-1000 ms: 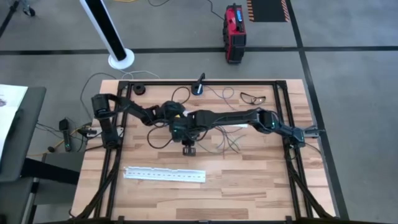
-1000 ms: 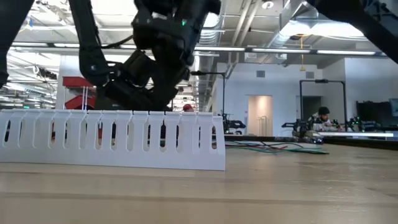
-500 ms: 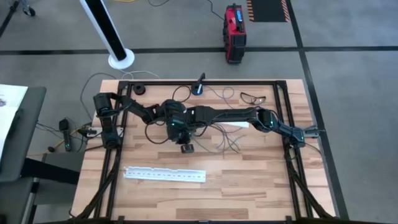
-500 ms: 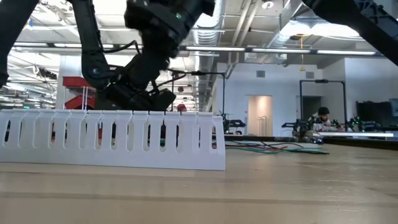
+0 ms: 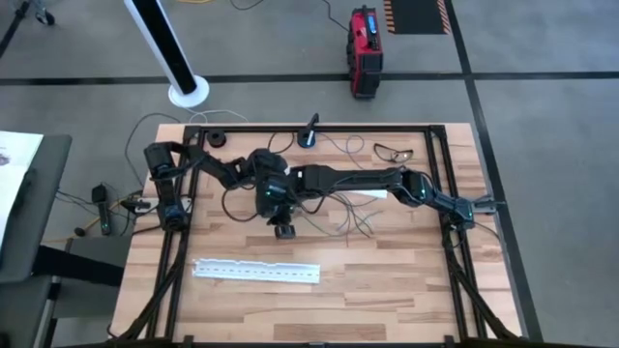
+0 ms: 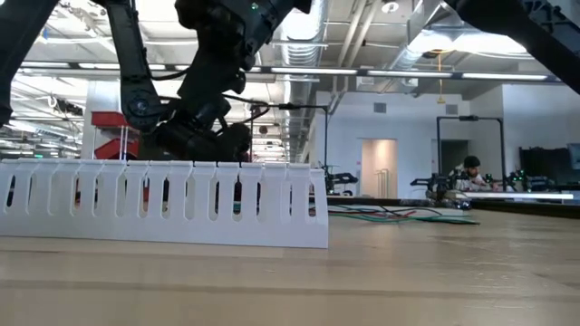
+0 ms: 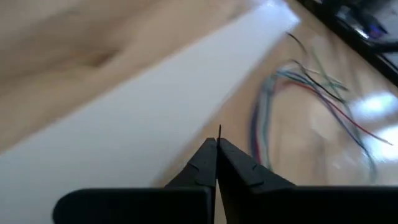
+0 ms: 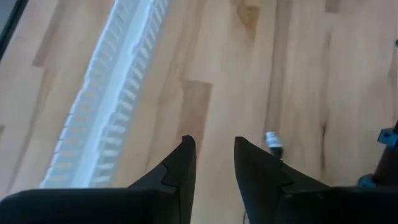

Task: Ziptie cables
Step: Wrap the colored cables with the black zip tie

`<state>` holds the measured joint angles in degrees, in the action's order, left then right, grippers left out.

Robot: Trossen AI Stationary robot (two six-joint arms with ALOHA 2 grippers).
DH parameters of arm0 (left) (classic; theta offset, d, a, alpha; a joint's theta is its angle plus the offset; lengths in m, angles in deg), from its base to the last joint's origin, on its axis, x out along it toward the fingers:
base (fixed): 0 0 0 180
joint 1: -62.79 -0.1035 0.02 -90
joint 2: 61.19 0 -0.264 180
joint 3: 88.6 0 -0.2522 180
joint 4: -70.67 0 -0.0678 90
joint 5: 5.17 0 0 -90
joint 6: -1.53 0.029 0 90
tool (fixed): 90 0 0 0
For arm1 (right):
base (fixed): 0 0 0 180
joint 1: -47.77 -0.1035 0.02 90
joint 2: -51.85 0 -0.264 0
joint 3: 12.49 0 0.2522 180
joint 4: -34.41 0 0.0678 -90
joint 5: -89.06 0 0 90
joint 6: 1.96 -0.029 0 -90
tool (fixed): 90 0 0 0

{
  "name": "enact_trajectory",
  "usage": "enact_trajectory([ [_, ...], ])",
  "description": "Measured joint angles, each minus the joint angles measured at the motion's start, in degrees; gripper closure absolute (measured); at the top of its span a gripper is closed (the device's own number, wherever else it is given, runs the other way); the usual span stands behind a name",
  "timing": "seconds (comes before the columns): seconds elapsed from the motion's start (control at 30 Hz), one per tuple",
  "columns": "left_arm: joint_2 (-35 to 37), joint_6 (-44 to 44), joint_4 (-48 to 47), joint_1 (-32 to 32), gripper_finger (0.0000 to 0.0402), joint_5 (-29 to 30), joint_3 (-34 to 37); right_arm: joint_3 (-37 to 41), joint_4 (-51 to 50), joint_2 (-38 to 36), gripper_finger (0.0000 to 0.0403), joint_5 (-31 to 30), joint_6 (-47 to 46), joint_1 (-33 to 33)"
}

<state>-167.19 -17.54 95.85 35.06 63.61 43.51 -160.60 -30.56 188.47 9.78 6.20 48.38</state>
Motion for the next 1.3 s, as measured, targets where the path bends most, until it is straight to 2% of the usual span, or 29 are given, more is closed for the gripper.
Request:
enact_trajectory([
  [0.13,-0.1,1.1,0.7,1.0,0.0383,-1.8,0.1,0.0,-2.1,-0.1,0.0298,0.1,-0.2,-1.1],
  [0.23,-0.1,1.7,0.4,1.3,0.0353,-2.2,0.1,0.0,-3.1,-0.1,0.0298,0.2,-0.2,-1.9],
  [0.53,-0.1,1.0,1.4,1.4,0.0262,-8.4,0.1,0.0,-3.5,-0.1,0.0298,-0.1,-1.0,-2.1],
  [0.63,-0.1,0.6,1.5,1.4,0.0244,-7.3,0.1,0.0,-3.5,-0.1,0.0298,-0.6,-1.3,-1.5],
  [0.77,0.0,0.5,1.0,1.4,0.0236,-4.1,0.0,0.0,-3.6,-0.1,0.0298,-0.7,-1.3,-0.7],
  [0.9,0.0,-0.4,1.4,1.3,0.0236,-3.5,0.0,0.0,-5.1,-0.1,0.0298,-1.5,-4.1,-0.2],
  [1.07,0.0,-0.5,1.0,1.3,0.0237,-3.1,0.0,0.1,-13.4,-0.2,0.0298,-7.8,-9.9,0.0],
  [1.3,0.9,-3.4,1.0,0.8,0.0237,-3.1,0.1,0.9,-21.1,-0.2,0.0298,-8.3,-12.2,-0.8],
])
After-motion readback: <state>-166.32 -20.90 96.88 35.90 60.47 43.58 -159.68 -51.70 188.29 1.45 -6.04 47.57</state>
